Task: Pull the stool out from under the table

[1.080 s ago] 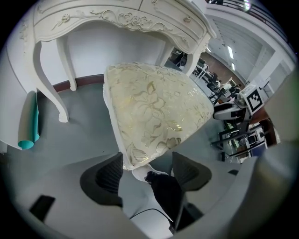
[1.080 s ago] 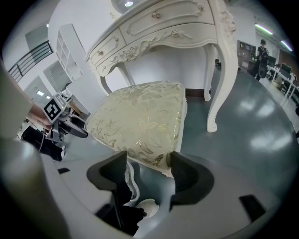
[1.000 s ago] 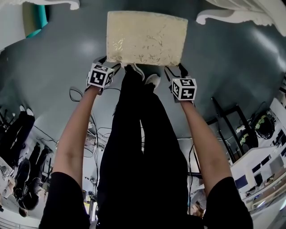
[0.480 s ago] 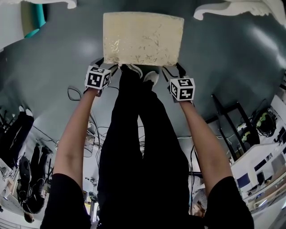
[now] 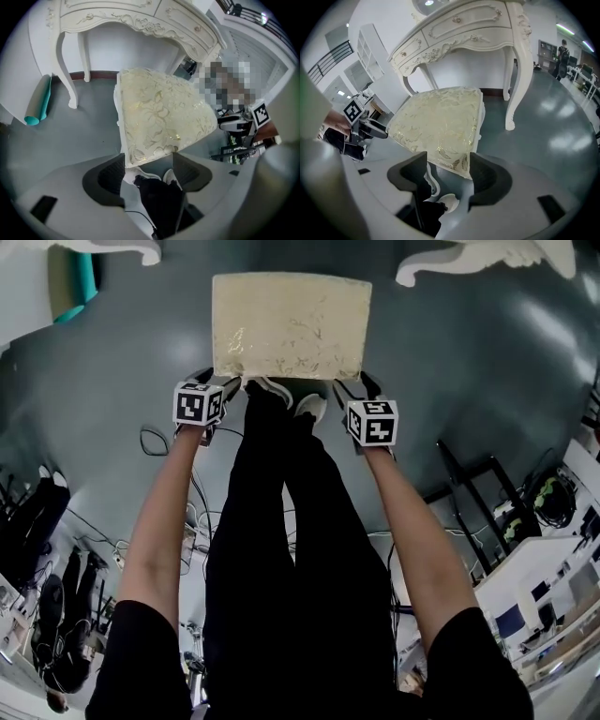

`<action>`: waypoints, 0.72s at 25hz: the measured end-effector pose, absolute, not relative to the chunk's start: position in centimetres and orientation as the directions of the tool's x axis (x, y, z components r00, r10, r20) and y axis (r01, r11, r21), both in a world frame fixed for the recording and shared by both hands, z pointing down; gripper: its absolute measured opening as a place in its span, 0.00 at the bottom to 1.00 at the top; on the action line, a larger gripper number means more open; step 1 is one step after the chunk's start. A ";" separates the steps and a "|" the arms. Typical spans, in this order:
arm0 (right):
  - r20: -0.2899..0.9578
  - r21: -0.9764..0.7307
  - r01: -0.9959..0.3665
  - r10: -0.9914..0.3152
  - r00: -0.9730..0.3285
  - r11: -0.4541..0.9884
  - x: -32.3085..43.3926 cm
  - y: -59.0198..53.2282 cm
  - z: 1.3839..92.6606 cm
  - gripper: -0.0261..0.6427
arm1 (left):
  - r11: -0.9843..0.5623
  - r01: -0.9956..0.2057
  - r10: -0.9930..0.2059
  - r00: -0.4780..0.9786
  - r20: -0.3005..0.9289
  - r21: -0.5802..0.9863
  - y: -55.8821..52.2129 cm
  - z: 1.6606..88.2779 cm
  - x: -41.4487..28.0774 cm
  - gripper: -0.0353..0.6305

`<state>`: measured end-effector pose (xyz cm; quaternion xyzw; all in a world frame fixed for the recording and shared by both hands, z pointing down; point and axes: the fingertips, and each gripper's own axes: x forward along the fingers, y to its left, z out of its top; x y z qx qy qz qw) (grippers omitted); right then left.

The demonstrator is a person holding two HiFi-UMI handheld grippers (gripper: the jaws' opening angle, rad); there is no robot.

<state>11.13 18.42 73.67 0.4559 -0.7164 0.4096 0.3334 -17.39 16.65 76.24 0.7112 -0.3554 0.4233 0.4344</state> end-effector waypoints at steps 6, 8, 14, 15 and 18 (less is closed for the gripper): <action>0.766 -0.357 -0.896 -0.468 -0.442 0.263 11.1 18.2 65.8 0.48 | -0.313 -0.867 -0.246 0.469 0.848 0.388 17.8 67.8 -15.3 0.56; 0.728 -0.409 -0.887 -0.511 -0.458 0.212 11.7 18.8 61.6 0.48 | -0.391 -0.834 -0.272 0.508 0.817 0.389 18.5 62.9 -13.3 0.56; 0.561 -0.508 -0.833 -0.649 -0.514 0.221 9.9 19.5 45.3 0.48 | -0.451 -0.777 -0.407 0.617 0.673 0.440 17.4 47.7 -8.1 0.56; 0.546 -0.504 -0.832 -0.660 -0.515 0.232 9.7 19.6 42.7 0.48 | -0.430 -0.770 -0.431 0.634 0.643 0.471 17.2 45.2 -7.4 0.56; 0.496 -0.483 -0.836 -0.705 -0.507 0.261 9.5 19.8 35.6 0.48 | -0.349 -0.750 -0.511 0.655 0.557 0.562 17.4 37.7 -6.4 0.56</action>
